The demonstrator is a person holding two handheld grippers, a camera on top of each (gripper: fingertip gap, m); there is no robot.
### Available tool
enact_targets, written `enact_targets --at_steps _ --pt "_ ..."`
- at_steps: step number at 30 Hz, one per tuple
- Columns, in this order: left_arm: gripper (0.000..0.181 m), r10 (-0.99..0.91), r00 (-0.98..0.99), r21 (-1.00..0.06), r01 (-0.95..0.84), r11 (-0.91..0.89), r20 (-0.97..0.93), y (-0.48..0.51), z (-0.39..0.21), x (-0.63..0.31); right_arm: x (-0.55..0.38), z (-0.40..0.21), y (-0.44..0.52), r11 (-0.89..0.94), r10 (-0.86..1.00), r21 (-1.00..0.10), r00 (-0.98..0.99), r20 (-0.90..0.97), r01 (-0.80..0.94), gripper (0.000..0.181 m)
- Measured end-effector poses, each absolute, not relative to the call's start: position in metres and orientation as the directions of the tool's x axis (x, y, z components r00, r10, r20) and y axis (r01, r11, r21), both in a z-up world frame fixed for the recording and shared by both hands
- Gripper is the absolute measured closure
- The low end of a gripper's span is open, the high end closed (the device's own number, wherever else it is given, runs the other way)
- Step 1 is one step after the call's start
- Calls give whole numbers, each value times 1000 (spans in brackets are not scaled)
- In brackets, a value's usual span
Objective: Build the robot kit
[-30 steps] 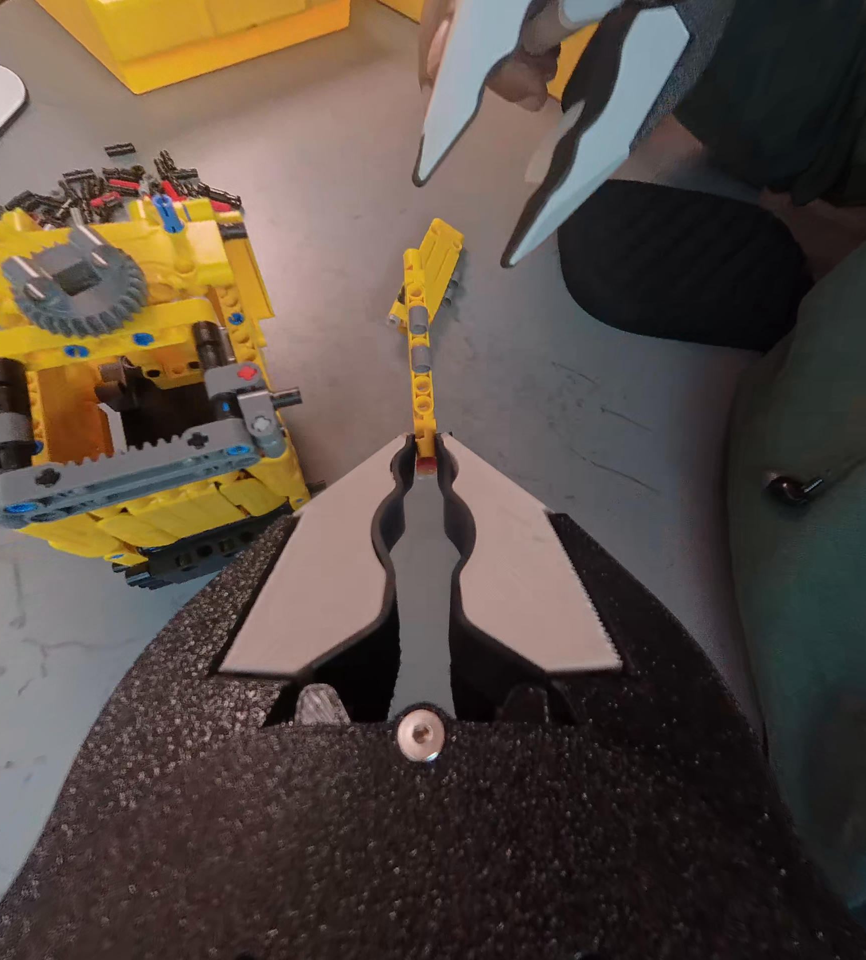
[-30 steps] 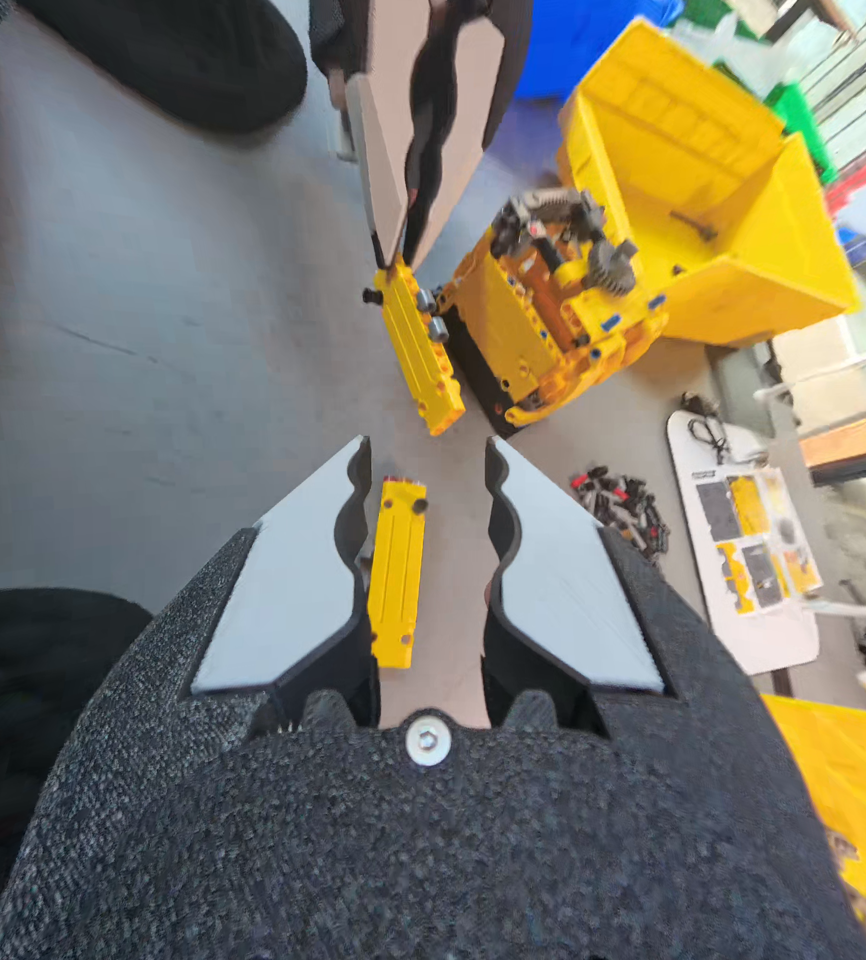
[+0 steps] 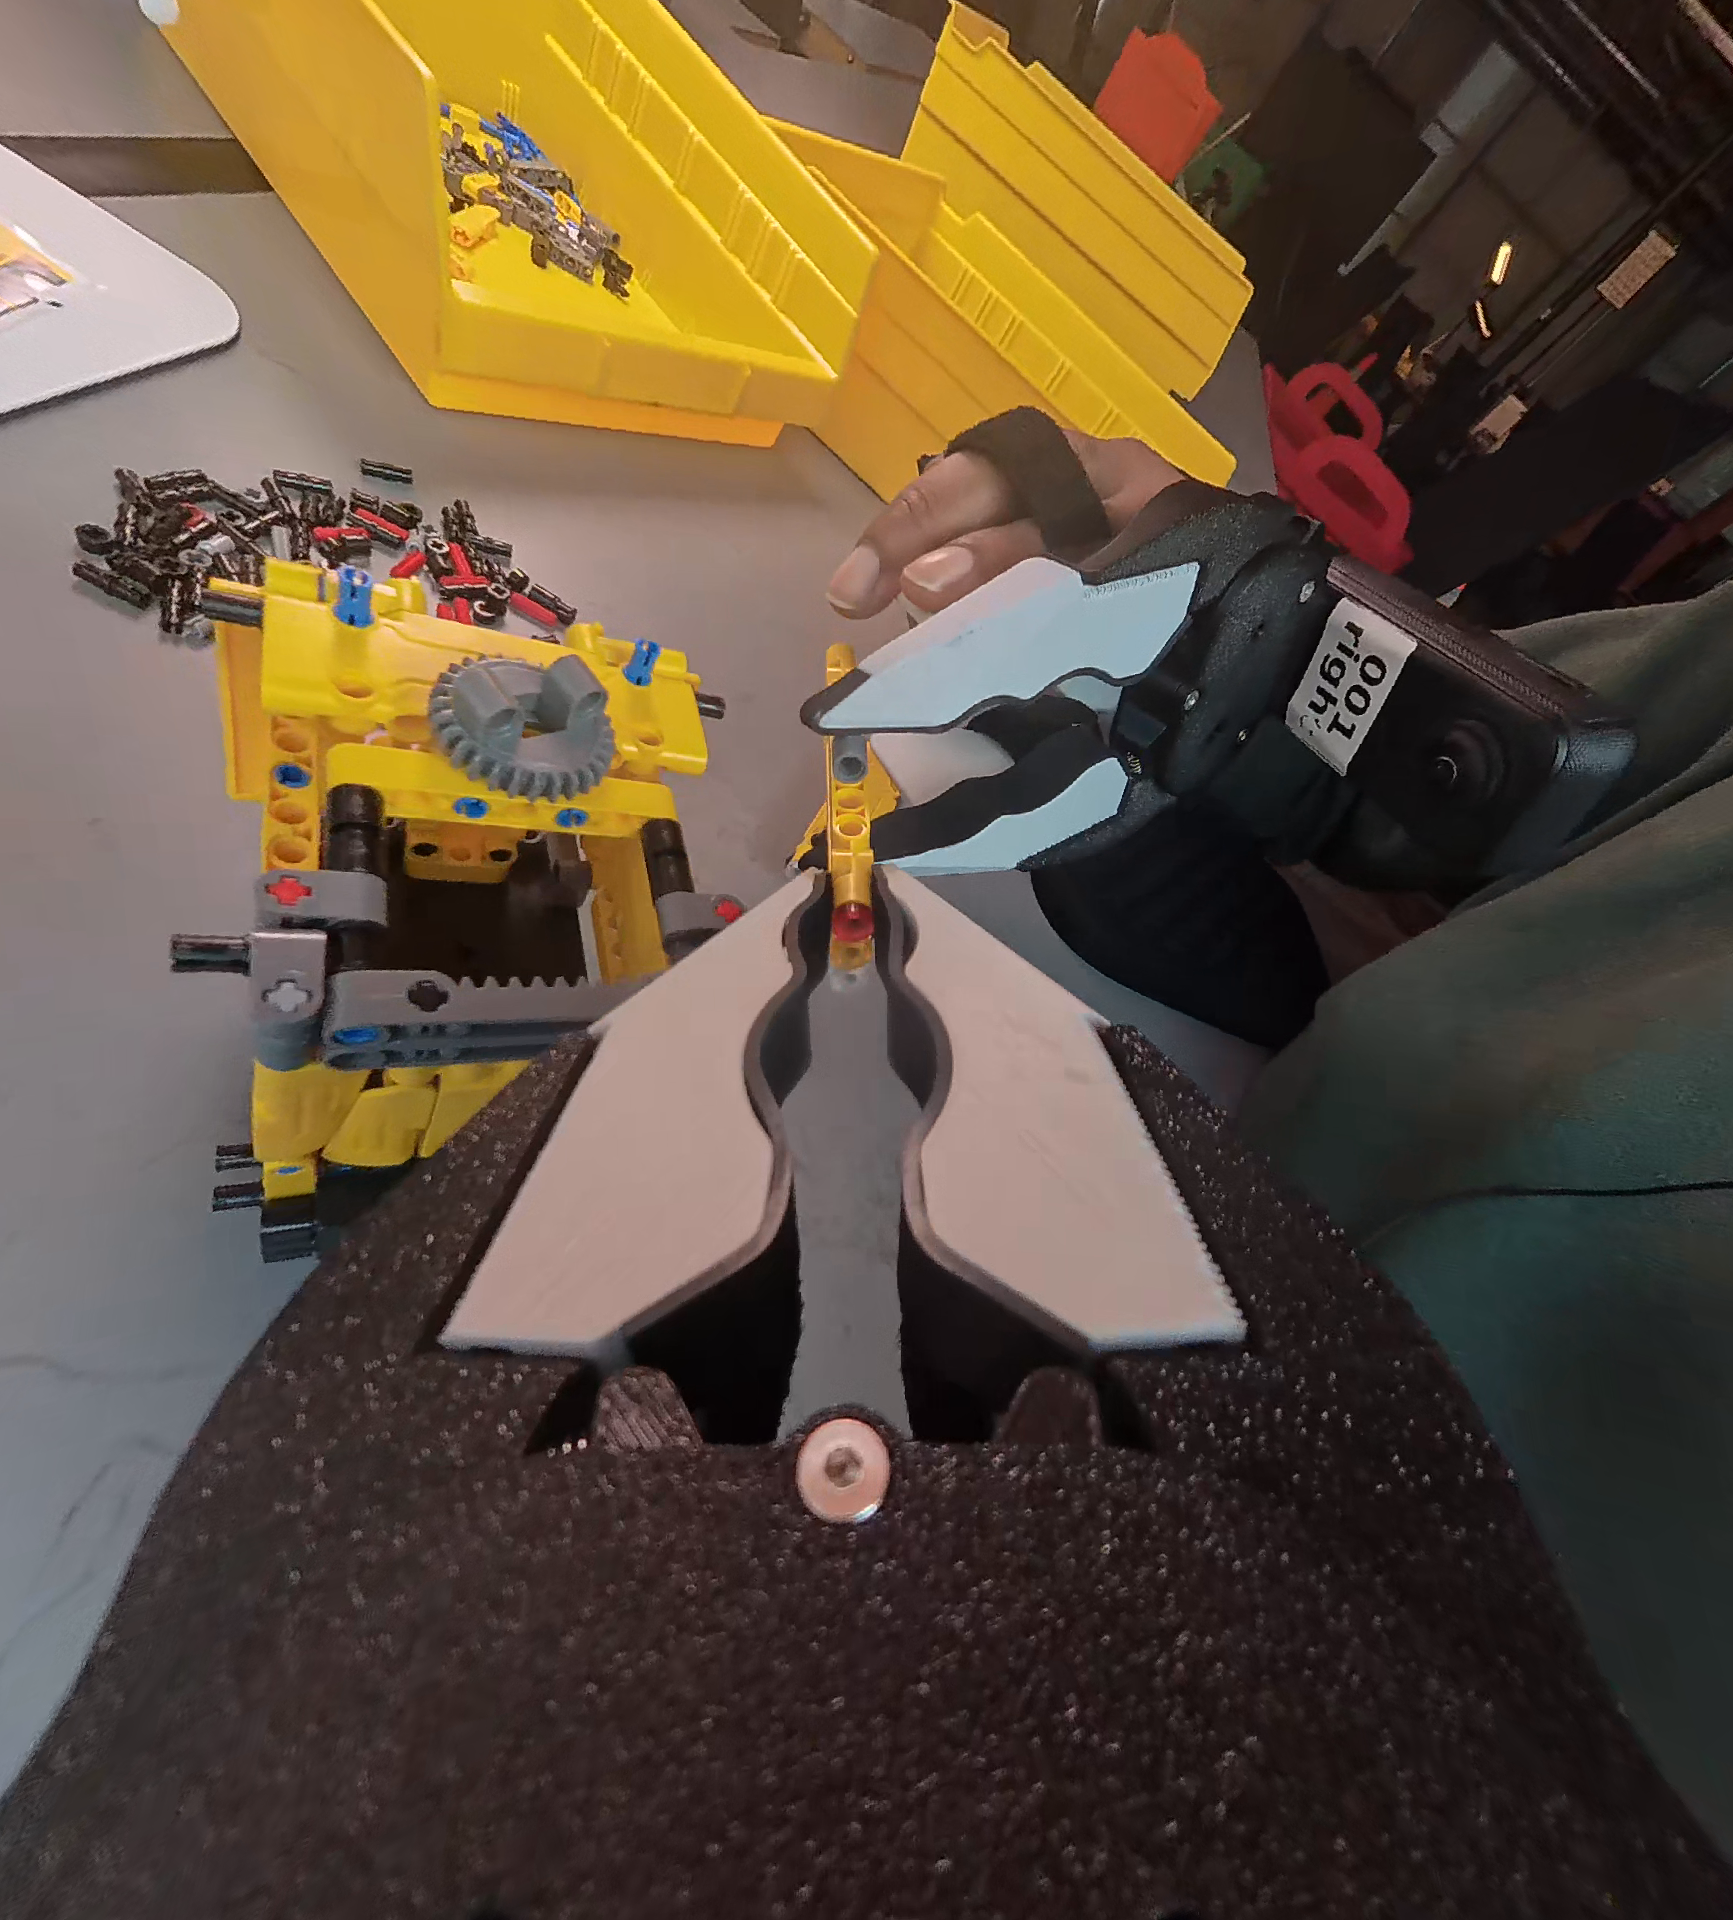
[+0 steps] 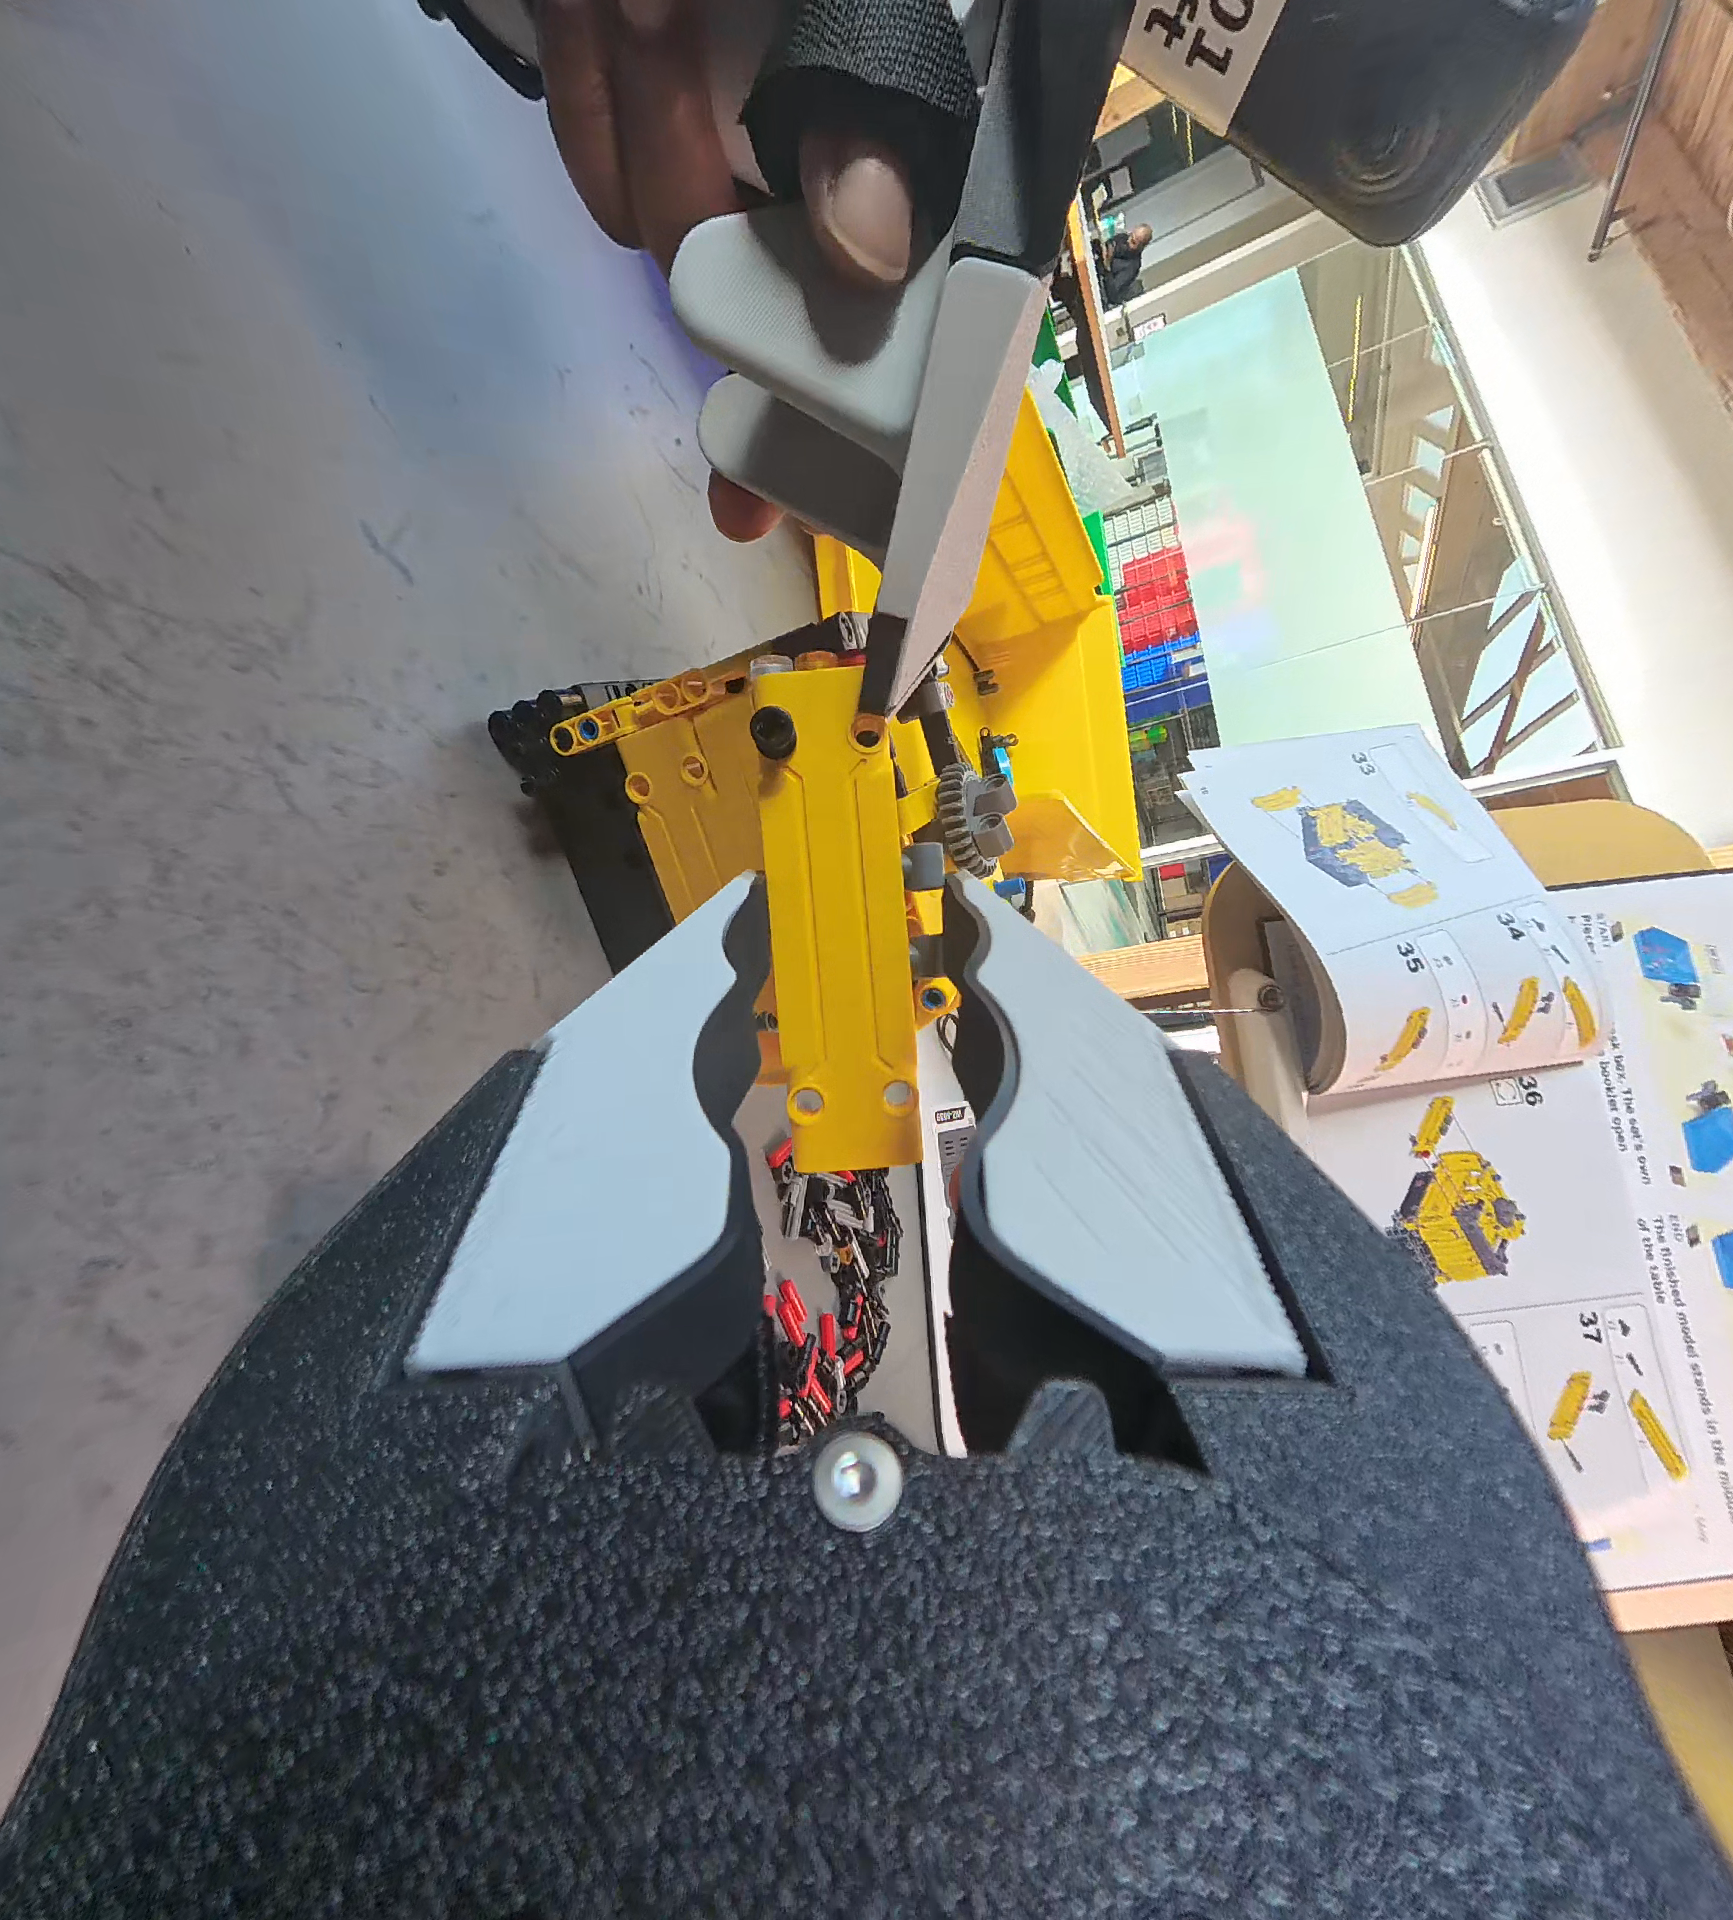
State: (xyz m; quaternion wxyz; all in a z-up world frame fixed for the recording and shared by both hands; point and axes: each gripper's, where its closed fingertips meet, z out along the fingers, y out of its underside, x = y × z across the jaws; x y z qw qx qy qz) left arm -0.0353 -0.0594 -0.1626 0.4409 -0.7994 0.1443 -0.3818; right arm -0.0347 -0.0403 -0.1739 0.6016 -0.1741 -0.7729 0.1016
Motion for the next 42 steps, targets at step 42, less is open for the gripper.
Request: enact_targets --at_steps 42 --pt "130 -428 833 -913 202 -355 351 -39 -167 -118 -49 -184 -38 948 312 -303 -93 946 91 157"
